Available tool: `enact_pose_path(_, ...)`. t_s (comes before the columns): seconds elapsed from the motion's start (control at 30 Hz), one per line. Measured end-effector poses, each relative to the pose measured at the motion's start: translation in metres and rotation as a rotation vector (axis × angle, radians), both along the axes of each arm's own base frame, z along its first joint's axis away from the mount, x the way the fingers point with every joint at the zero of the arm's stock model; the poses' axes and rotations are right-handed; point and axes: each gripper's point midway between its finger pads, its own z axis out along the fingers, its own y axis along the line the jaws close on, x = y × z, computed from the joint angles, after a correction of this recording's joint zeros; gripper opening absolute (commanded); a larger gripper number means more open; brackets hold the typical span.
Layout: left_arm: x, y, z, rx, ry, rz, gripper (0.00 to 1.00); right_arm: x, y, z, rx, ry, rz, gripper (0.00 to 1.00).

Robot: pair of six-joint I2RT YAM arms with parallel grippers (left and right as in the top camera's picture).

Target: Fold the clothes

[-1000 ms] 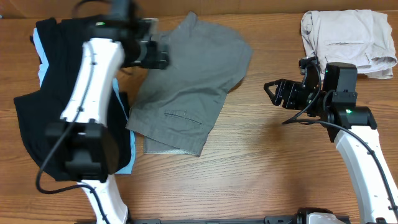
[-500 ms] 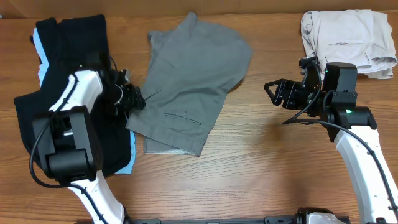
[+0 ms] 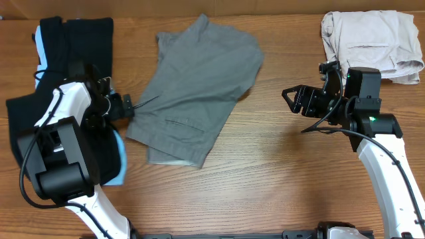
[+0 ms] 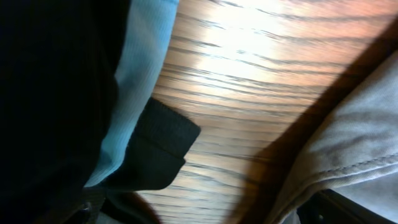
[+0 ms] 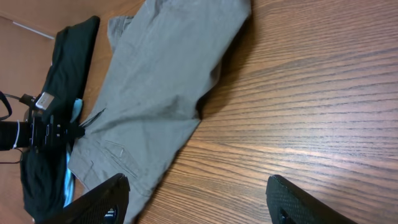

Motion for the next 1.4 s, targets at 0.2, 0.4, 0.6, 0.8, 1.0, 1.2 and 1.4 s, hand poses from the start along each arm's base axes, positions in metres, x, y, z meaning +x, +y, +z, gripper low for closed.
enact_pose_path(0.2,-0.007,-0.005,0.004,-0.003,0.040,-0.060,1.00,0.001,-0.003,-0.001,-0.014,0.002,-0.013,0.75)
enact_pose_path(0.4,0.010,-0.045,0.034,-0.062,0.023,-0.193,1.00,0.001,-0.005,-0.003,-0.024,0.004,-0.022,0.75)
enact_pose_path(0.6,0.018,-0.091,0.043,-0.088,0.003,-0.324,1.00,0.001,-0.006,-0.003,-0.029,0.005,-0.026,0.74)
enact_pose_path(0.8,0.023,-0.097,0.043,-0.059,-0.015,-0.353,1.00,-0.001,-0.006,-0.005,-0.030,0.018,-0.029,0.73)
enact_pose_path(1.0,0.027,-0.075,0.040,0.038,-0.014,-0.333,0.84,-0.004,-0.006,-0.008,-0.028,0.040,-0.030,0.73)
enact_pose_path(1.2,0.026,-0.061,0.031,0.072,-0.018,-0.342,0.71,-0.004,-0.006,-0.009,-0.029,0.042,-0.031,0.73)
enact_pose_path(1.4,0.009,-0.063,0.015,0.061,0.031,-0.357,0.55,-0.004,-0.007,-0.009,-0.030,0.042,-0.032,0.73)
